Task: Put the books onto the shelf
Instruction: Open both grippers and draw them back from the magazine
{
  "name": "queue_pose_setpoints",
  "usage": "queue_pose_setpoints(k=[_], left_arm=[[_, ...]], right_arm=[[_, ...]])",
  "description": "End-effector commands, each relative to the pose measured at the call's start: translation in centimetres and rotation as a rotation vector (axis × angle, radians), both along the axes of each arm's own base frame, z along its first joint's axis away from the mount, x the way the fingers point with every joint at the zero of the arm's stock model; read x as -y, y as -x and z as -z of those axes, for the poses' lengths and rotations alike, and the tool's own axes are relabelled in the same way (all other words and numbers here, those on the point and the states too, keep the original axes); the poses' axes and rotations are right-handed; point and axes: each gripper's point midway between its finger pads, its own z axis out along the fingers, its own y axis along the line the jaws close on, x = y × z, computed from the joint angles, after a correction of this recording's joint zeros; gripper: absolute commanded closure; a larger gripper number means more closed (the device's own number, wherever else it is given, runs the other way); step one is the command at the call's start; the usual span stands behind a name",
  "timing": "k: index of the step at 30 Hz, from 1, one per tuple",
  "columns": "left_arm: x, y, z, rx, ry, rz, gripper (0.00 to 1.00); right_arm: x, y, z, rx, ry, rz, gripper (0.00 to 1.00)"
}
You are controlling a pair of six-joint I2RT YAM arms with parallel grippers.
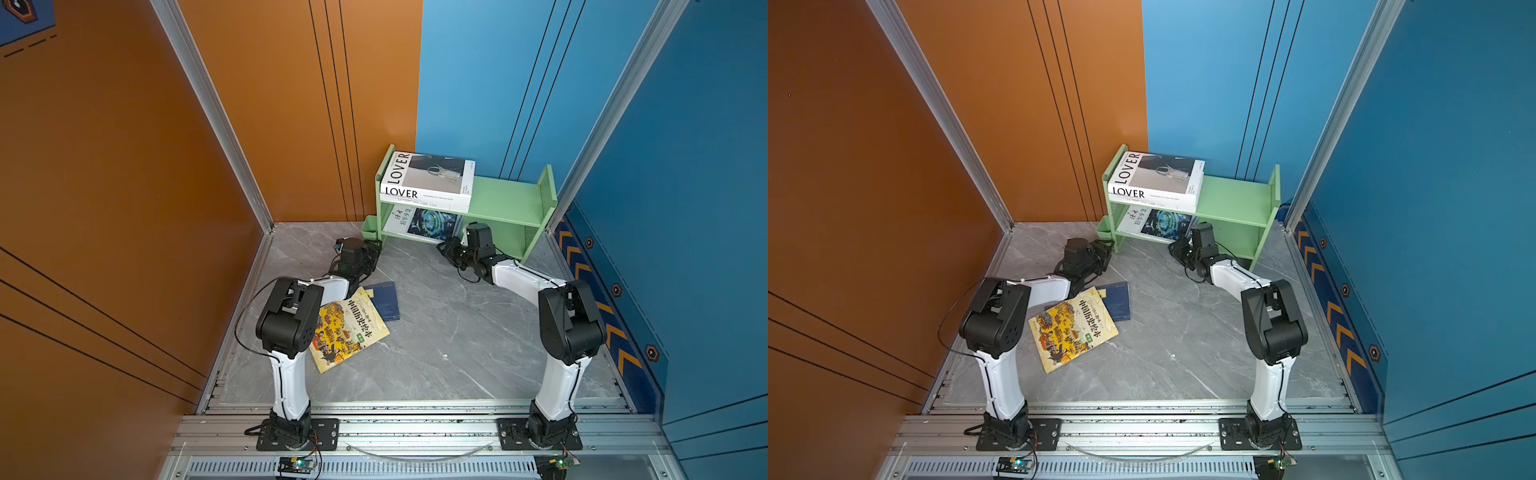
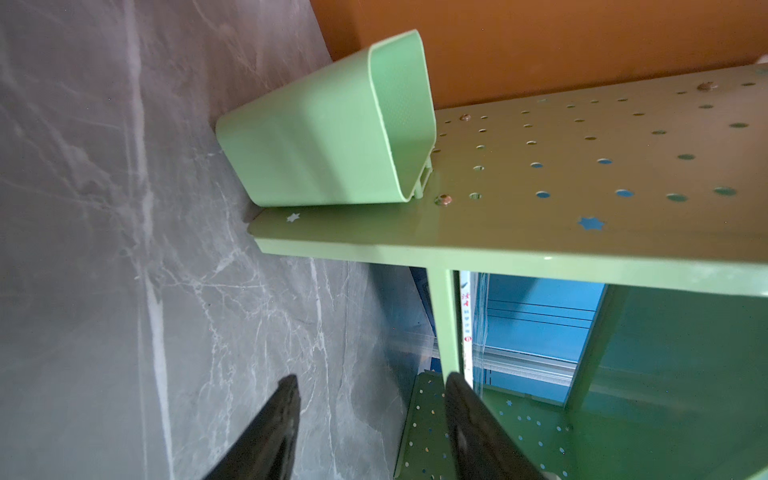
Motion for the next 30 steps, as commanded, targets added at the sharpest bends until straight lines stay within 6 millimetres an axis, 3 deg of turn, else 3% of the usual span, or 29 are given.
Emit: queue_pose_setpoints(k=[1,30], left_arm=[[-0.7,0.4,-1.2,0.022,0.011,-0.003,0.43],[-1.3,1.9,0.9,-0.010,-0.002,0.020,0.42]], right_arm=[[0.1,-0.9,-1.0,0.051,0.003,0.028,0.66],[2.4,-2.6,-0.6,0.052,0.001,0.073,0.68]])
